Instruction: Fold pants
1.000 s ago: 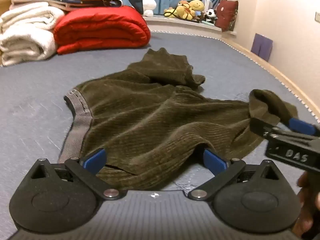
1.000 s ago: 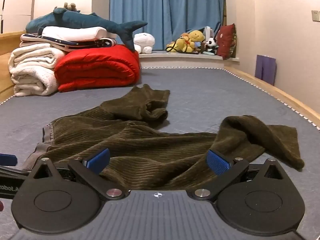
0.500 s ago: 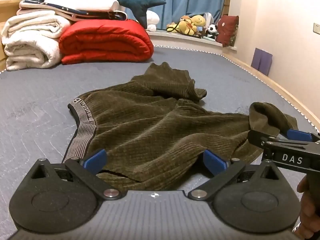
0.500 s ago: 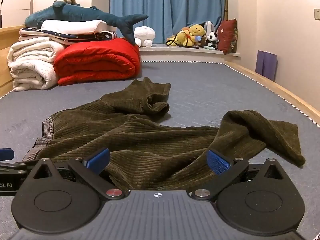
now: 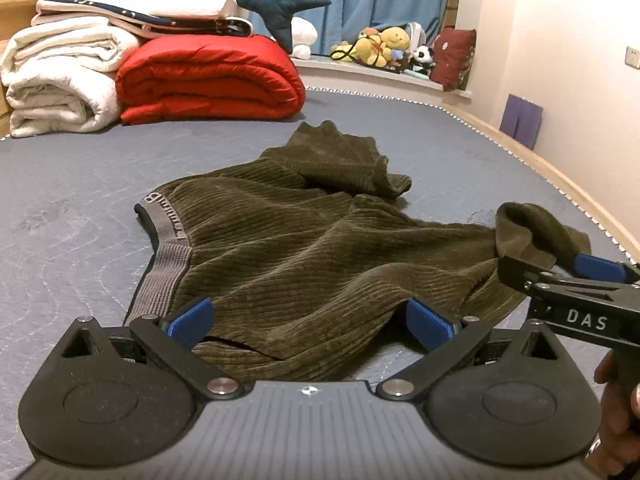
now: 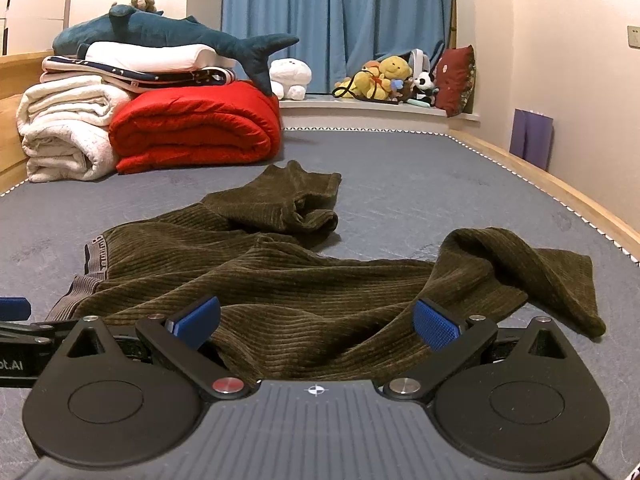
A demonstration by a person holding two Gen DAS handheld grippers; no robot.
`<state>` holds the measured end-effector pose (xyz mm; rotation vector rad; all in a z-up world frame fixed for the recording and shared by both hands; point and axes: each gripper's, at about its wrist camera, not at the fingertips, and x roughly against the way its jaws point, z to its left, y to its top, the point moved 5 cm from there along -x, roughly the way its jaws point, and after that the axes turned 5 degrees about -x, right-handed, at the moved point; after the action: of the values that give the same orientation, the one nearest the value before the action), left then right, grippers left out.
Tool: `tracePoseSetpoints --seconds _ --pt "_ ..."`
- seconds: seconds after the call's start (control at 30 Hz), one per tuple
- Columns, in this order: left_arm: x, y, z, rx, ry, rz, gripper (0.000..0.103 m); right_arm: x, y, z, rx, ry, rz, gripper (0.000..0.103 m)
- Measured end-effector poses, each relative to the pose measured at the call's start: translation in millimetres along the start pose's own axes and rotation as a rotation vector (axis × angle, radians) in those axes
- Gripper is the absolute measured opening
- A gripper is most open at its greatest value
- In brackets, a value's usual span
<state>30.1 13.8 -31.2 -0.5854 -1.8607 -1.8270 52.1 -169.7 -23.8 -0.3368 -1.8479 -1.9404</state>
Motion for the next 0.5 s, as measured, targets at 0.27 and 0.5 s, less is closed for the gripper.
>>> tracePoseSetpoints --seconds 0.27,0.5 --pt "-2.3 -1.2 1.8 0.012 -0.017 0.017 0.103 -1.0 -0.7 -0.6 -0.003 -0.008 0.009 0.102" --pt "1.2 -0.3 -1.6 0.006 -0.032 0.0 0.103 -1.8 -1.8 -1.0 -0.003 -0.007 0.012 0.102"
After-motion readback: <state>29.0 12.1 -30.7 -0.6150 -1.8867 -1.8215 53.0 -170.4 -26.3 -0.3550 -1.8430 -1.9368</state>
